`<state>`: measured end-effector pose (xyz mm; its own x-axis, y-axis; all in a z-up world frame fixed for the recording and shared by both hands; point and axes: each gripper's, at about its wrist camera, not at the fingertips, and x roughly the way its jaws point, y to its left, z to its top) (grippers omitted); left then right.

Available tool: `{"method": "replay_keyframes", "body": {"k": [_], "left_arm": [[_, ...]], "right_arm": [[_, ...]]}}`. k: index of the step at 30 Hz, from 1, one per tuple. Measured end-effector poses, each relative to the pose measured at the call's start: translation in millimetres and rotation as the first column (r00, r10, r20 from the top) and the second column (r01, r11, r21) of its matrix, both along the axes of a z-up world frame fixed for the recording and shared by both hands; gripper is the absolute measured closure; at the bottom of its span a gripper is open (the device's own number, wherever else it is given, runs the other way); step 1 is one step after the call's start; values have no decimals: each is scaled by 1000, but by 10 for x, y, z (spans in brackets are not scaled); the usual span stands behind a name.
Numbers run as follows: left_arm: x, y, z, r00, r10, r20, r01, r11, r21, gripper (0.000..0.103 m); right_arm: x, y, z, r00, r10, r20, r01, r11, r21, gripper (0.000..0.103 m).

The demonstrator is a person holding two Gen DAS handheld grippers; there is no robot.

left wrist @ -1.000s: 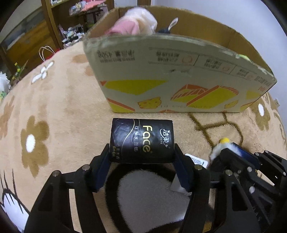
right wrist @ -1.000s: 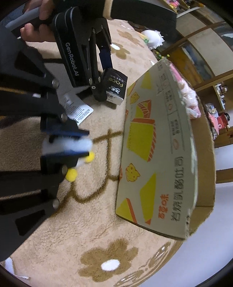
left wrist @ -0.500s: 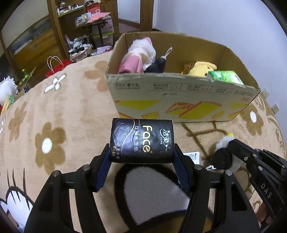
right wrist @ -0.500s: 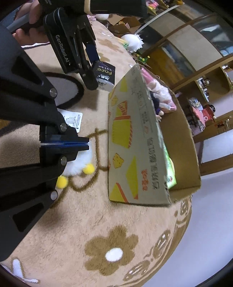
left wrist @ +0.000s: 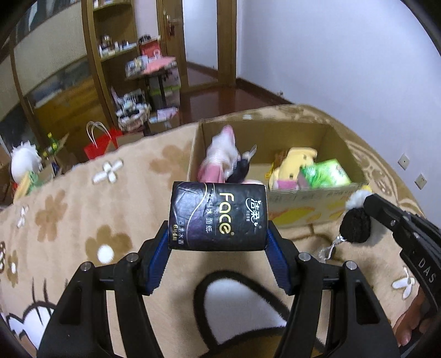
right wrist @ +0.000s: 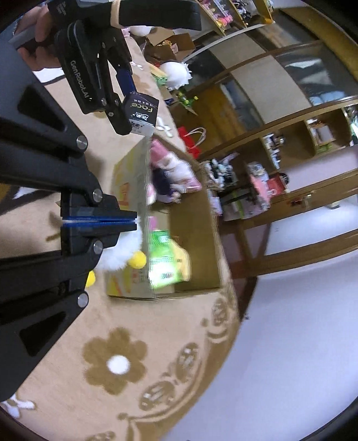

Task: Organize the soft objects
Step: 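Lift the tissue pack and chick and carry both over the box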

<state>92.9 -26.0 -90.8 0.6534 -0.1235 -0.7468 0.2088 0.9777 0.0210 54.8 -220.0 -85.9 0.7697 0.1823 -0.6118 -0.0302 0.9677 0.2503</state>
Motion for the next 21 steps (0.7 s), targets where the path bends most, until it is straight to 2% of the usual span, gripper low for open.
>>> {"method": "replay_keyframes", "body": {"k": [4, 10, 14, 21], "left_arm": [[-10, -82, 235, 997, -15, 79, 11, 998, 61, 39], [95, -112, 411, 986, 13, 167, -25, 997, 70, 39], [166, -80, 408, 975, 66, 213, -76, 996, 39, 39], [393, -181, 380, 970, 39, 240, -53, 997, 54, 39]], "right_arm": [[34, 10, 303, 998, -8, 63, 10, 1000, -30, 102], [199, 60, 664, 988, 7, 152, 2, 998, -62, 102], [326, 107, 747, 984, 20, 179, -6, 997, -78, 102], [560, 182, 831, 975, 33, 220, -12, 995, -100, 101]]}}
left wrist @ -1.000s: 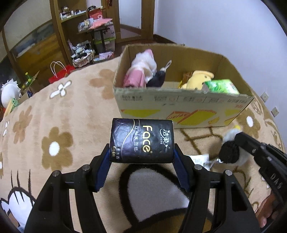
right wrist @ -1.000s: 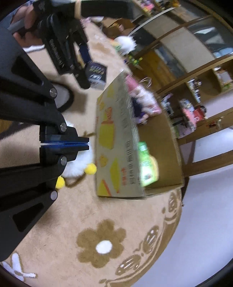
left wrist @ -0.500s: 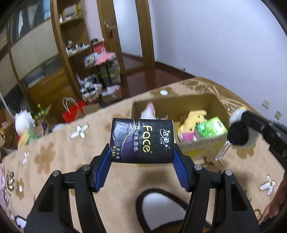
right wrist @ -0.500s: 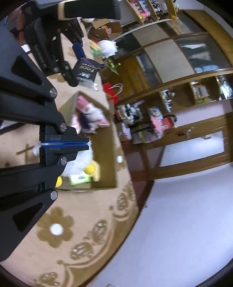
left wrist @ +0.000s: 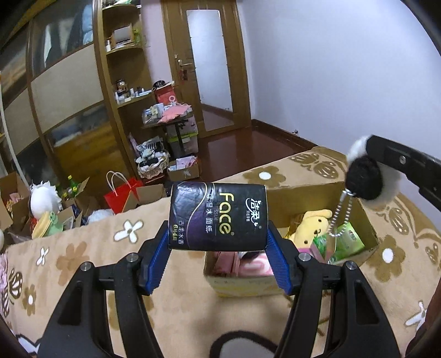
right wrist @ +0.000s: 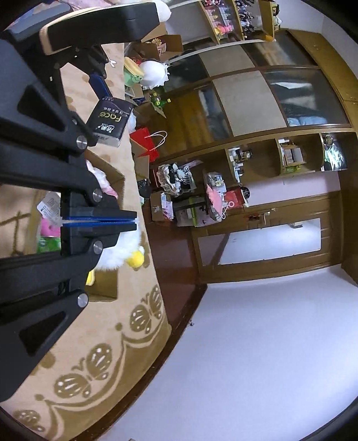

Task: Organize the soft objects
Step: 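Lift the tissue pack and chick and carry both over the box, then open both tools to drop the tissue pack and chick into the box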

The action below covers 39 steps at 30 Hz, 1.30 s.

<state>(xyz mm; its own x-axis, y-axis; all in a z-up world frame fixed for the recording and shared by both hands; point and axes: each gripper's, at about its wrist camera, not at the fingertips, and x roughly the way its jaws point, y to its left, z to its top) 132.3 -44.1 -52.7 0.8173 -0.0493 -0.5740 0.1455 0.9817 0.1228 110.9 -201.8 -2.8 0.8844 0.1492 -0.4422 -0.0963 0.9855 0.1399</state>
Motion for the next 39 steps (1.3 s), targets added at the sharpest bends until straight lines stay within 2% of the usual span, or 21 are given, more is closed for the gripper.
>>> {"method": "replay_keyframes", "body": {"k": [5, 9, 16, 20, 22, 23, 27, 32, 34, 35, 36, 38, 39], "left_arm": [[216, -84, -122, 1000, -26, -17, 26, 1000, -5, 39], [343, -169, -269, 998, -46, -41, 46, 999, 15, 39], [417, -304, -507, 991, -102, -84, 102, 995, 3, 39], [448, -336, -592, 988, -114, -108, 113, 993, -15, 39], [452, -351, -613, 988, -110, -110, 110, 994, -10, 38], [453, -349, -614, 988, -109, -109, 109, 994, -4, 35], [429, -331, -599, 991, -94, -94, 96, 995, 14, 11], [399, -245, -564, 992, -41, -116, 44, 999, 23, 10], [360, -196, -510, 992, -34, -119, 36, 999, 12, 10], [336, -172, -463, 993, -29, -116, 30, 999, 12, 10], [316, -149, -414, 993, -23, -112, 25, 1000, 14, 10], [264, -100, -299, 995, -9, -97, 11, 1000, 17, 10], [235, -80, -239, 996, -3, -90, 4, 1000, 15, 9]], "right_arm": [[200, -18, -68, 1000, 2, -15, -2, 1000, 9, 101], [339, -80, -245, 998, 2, -61, 0, 999, 38, 101], [485, -177, -630, 987, 16, -158, 1, 995, 105, 101], [507, -228, -771, 980, 12, -197, 14, 992, 127, 101], [505, -262, -802, 978, 16, -207, 15, 989, 146, 97], [506, -281, -812, 977, 19, -211, 14, 988, 155, 97], [493, -328, -803, 976, 15, -217, 22, 986, 165, 96], [454, -359, -802, 971, -17, -240, 56, 986, 155, 94], [413, -364, -773, 970, -30, -242, 64, 989, 133, 88], [386, -365, -749, 970, -36, -239, 68, 990, 126, 76], [355, -368, -717, 971, -42, -236, 72, 990, 122, 60], [281, -390, -635, 974, -56, -218, 86, 988, 131, 41], [239, -406, -585, 976, -60, -208, 91, 986, 142, 38]]}}
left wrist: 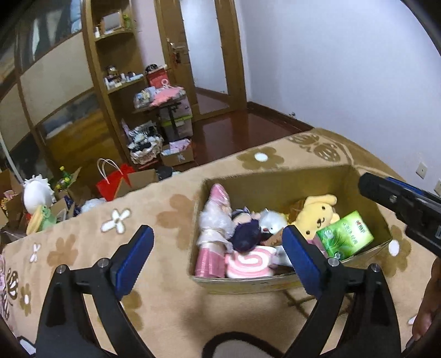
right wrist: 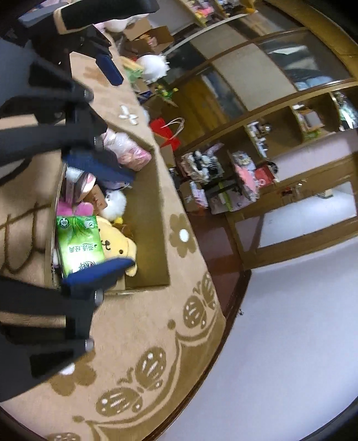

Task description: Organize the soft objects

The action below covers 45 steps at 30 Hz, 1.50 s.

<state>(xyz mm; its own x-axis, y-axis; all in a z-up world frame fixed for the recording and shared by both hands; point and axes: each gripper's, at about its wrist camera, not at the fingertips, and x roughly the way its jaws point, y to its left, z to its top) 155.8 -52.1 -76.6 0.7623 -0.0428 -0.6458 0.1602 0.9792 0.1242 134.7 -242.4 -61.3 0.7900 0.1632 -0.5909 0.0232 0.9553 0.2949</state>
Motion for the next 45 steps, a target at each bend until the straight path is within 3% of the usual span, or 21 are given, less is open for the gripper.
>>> {"method": "replay_keyframes", "body": {"k": [3, 6, 8, 17, 22, 28, 31, 37, 42, 45], "left_arm": [[-110, 106, 189, 1000, 19, 24, -18, 1000, -20, 5], [-256, 199, 385, 997, 34, 63, -32, 999, -27, 4], [-360, 235, 505, 995, 41, 88, -40, 999, -17, 4], [-854, 423, 943, 983, 71, 168, -66, 997, -31, 0], [-1133, 541, 1105, 972, 89, 216, -85, 996, -29, 0], [-1360, 603, 1193, 963, 80, 256, -78, 997, -18, 0], [-1425, 652, 1197, 967, 66, 247, -55, 997, -52, 0], [-1624, 743, 1200, 953, 41, 300, -14, 996, -89, 0], [-1639, 799, 1200, 947, 51, 318, -11, 992, -126, 0], [-1611, 771, 1132, 951, 43, 307, -12, 995, -102, 0]], "right_arm": [[-116, -32, 157, 1000, -12, 15, 12, 1000, 7, 30], [-259, -8, 339, 999, -11, 44, 11, 1000, -18, 6], [-377, -3, 462, 997, -24, 68, 25, 999, -22, 0], [-932, 167, 1005, 985, -21, 172, 43, 991, -126, 0], [-1262, 168, 1163, 976, -31, 214, 60, 990, -131, 0], [-1539, 156, 1215, 972, -51, 228, 86, 986, -143, 0], [-1634, 145, 1233, 967, -49, 251, 85, 987, -137, 0], [-1774, 117, 1176, 959, -65, 274, 102, 987, -122, 0], [-1781, 69, 1096, 960, -82, 269, 120, 984, -131, 0], [-1778, 20, 1059, 960, -100, 261, 139, 981, -137, 0]]}}
